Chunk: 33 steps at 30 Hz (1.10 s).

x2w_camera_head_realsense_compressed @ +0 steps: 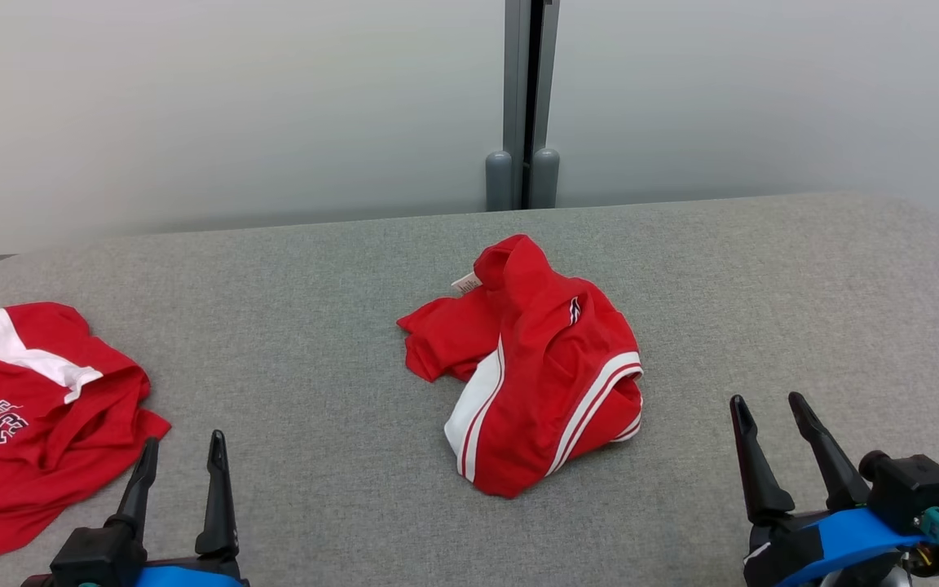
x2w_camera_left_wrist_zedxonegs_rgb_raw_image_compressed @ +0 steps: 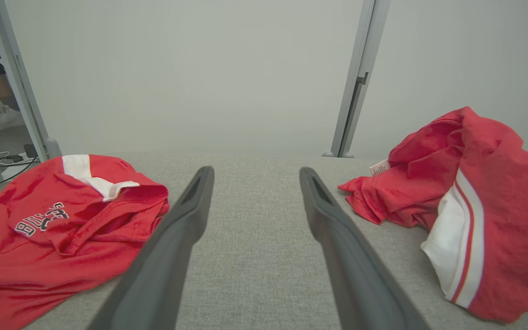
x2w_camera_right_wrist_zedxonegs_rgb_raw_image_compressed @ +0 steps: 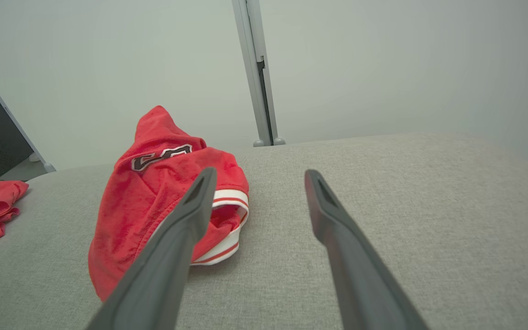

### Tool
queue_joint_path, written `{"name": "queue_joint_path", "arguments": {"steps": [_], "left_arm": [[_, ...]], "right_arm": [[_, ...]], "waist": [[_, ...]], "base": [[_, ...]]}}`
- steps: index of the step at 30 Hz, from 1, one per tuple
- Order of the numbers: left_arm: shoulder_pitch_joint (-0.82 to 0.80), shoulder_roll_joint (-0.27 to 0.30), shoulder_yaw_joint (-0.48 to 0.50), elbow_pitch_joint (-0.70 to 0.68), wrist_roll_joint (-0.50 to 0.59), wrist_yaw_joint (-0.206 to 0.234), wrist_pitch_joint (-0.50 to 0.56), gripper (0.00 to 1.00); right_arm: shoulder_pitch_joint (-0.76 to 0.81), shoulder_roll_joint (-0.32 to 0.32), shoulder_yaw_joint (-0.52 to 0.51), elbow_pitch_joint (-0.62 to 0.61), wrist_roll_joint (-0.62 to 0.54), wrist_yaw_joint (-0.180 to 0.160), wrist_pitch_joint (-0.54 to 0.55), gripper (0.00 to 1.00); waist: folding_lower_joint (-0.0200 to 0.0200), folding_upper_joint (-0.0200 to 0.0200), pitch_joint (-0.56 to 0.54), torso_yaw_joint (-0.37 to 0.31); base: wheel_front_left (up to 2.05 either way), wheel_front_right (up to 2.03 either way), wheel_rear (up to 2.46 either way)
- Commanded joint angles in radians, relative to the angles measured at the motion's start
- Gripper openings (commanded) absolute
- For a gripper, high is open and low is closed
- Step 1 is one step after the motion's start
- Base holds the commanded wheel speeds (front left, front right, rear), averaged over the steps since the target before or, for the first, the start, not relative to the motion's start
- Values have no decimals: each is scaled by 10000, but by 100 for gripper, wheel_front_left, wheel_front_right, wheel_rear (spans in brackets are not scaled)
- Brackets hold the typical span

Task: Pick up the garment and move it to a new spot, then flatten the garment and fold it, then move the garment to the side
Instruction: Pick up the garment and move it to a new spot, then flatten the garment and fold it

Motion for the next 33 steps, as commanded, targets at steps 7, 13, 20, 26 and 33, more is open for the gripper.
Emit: {"name": "queue_joint_path", "arguments": {"steps": [7,13,20,26,33], "left_arm": [[118,105,92,-201,-112,88,122,100],[132,108,24,-337,-148,177,302,100],[202,90,-15,-483,-175,318,372,100],[156,68,-67,-619,-174,399,389,100],[45,69,-172,-847,-142,452,470,100]], "right_arm": [[97,-35,15,92,105,5,63,100],[18,-35,61,179,171,5,86,100],[-107,-35,93,244,208,5,122,100],[-286,-35,164,269,278,5,399,100],[-1291,-36,47,1337,-486,5,1981,100]], "waist": [[0,0,46,-4],[0,0,39,-46],[0,0,90,-55],[0,0,207,48],[0,0,392,186]], "base": [[0,0,0],[0,0,0],[0,0,0],[0,0,0],[0,0,0]]}}
